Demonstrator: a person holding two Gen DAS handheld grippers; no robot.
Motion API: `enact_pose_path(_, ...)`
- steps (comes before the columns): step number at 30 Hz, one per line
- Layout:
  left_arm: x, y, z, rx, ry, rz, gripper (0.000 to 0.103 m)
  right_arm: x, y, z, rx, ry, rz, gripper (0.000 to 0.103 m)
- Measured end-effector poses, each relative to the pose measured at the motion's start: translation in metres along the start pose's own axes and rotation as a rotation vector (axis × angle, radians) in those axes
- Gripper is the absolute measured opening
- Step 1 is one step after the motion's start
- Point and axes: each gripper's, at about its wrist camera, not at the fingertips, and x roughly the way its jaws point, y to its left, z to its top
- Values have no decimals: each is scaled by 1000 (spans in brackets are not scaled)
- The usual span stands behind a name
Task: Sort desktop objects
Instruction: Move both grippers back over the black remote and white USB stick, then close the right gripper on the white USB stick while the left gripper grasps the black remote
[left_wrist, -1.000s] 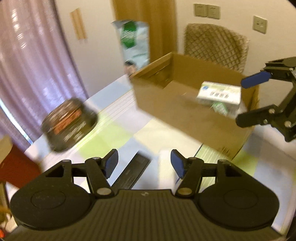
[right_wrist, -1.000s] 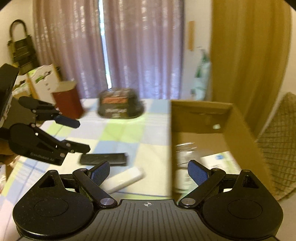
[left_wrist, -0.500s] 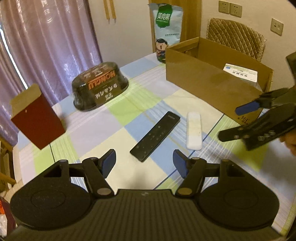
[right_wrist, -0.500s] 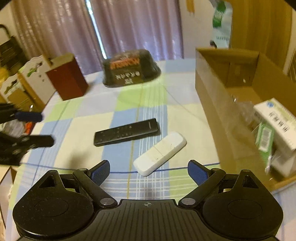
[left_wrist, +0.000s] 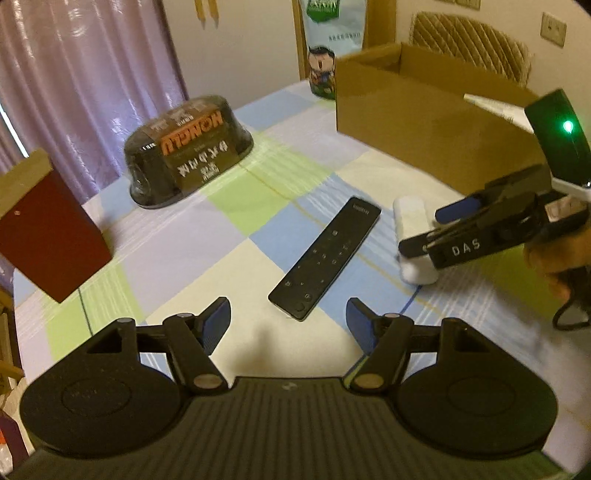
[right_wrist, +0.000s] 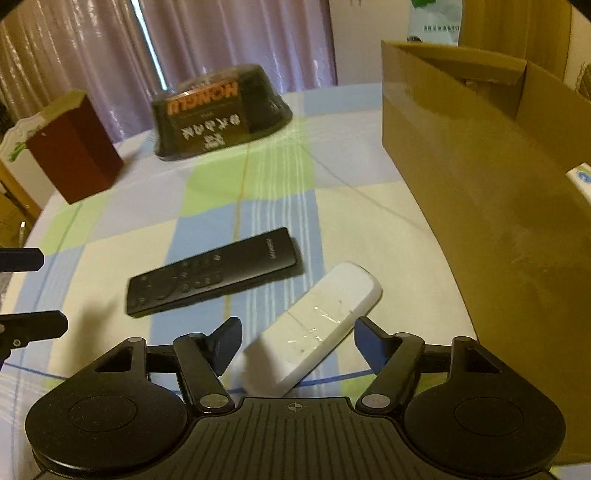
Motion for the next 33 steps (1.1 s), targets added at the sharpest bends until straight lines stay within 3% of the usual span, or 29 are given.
enact_pose_path(8,42,-4,4,91,8,-46,65,17,-2,0,-45,-10,-12,71)
enact_pose_path(12,63,-9,13,120,13,-63,65,16,-4,-1,-127,-6,10,50)
enact_pose_path(15,76,-15,20,150,26,-83,65,12,-10,-3,-183,7,34,43)
enact_pose_path(20,97,-23,27,167,56,-118,63,-1,-17,-15,-245,32,57,40)
enact_pose_path(23,105,-25,30,160,72,-126,57,-9,-19,-25,-280,44,68,40)
enact_pose_path(28,105,-25,32,112,92,-135,36,-17,-22,-31,-269,50,78,40)
enact_pose_path(33,83,-28,6,39,129,-105,34,-21,-21,-35,-306,68,87,40)
